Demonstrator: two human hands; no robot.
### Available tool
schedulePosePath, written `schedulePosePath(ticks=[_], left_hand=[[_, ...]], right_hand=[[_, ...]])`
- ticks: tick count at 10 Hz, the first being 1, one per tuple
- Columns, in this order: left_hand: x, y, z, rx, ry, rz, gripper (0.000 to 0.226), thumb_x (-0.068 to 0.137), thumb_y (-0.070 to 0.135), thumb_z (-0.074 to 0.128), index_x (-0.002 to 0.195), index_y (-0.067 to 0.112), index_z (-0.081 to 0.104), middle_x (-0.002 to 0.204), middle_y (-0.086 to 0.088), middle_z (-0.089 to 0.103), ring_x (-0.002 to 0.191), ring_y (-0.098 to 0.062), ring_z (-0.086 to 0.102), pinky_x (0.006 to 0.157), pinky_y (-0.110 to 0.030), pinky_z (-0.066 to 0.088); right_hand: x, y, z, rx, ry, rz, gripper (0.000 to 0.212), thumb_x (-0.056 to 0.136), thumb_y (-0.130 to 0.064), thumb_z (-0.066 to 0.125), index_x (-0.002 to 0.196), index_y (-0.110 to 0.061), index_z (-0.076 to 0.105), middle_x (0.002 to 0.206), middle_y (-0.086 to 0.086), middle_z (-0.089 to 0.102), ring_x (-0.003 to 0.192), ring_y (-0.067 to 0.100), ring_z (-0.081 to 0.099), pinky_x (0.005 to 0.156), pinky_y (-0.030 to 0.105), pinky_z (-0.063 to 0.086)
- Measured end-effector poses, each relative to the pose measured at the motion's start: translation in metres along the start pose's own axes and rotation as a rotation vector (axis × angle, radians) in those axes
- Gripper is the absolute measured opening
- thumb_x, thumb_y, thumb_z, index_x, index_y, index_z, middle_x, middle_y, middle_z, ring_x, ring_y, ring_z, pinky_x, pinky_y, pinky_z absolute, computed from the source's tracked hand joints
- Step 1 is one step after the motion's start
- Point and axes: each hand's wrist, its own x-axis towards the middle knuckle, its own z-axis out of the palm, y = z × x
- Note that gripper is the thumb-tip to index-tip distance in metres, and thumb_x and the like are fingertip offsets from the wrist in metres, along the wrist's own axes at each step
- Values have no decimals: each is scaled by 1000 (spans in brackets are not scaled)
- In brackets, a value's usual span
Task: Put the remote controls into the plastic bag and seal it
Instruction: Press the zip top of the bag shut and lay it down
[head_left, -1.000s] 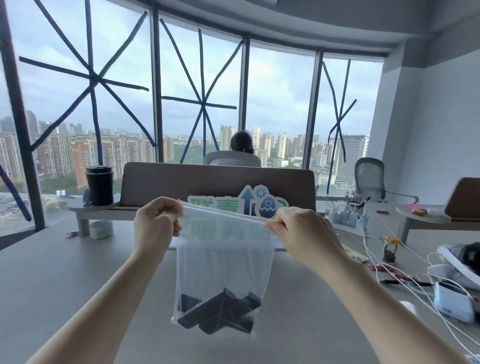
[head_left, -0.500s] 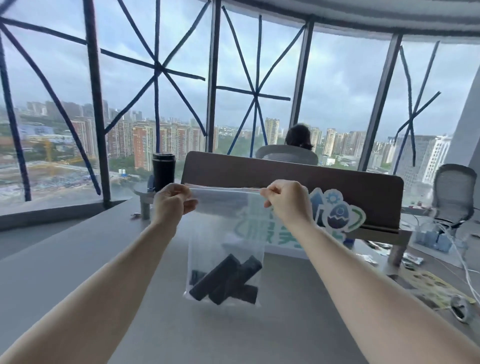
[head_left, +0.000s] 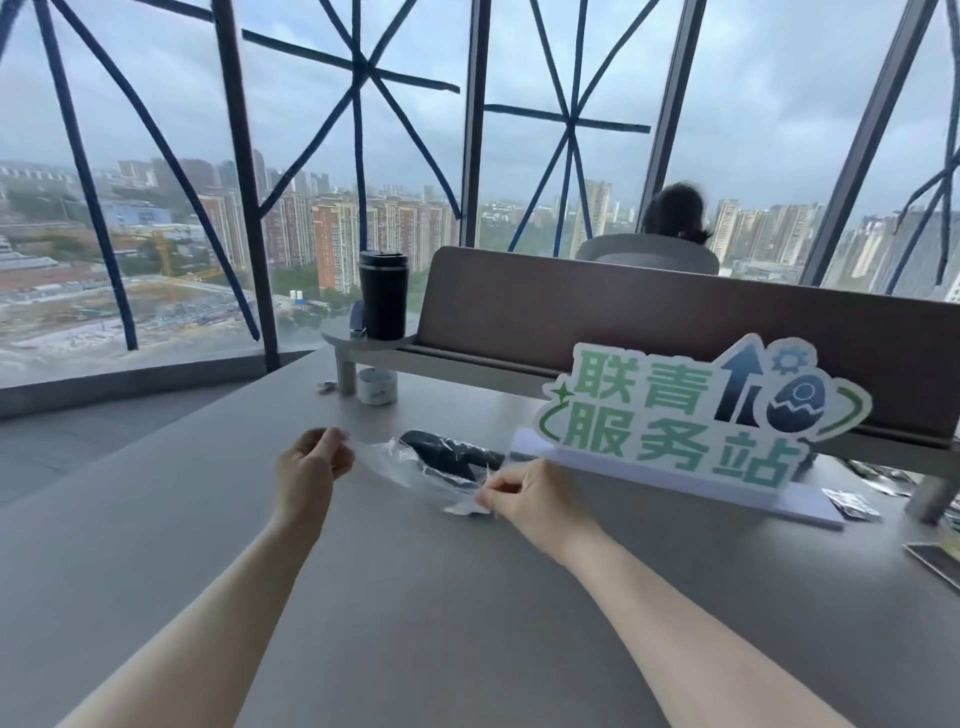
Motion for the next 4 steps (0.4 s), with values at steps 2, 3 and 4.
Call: schedulePosePath(ticks=[2, 3, 4], left_hand=[[-49, -15, -35, 232, 54, 16, 26, 89, 17, 53, 69, 16, 69, 70, -10, 67, 74, -31, 59, 68, -35, 40], [-83, -7, -52, 370, 67, 79, 23, 82, 26, 57, 64, 21, 70, 70, -4, 72, 70, -29, 64, 66, -36, 44], [-129, -12, -61, 372, 3, 81, 22, 66, 47, 59, 63, 30, 73, 60, 2, 72, 62, -21, 67, 67, -36, 52]], right_hand=[[-61, -10, -25, 77, -34, 10, 13, 90, -32, 64, 85, -29, 76, 73, -2, 77, 65, 8, 64, 74, 30, 52], [-104, -18, -79, 183, 148, -53, 17, 94, -24, 62, 85, -26, 77, 72, 3, 76, 47, 13, 49, 52, 23, 42], [-154, -34, -142, 285, 384, -132, 22, 93, -20, 62, 81, -27, 78, 68, 5, 72, 43, 18, 37, 45, 29, 32]])
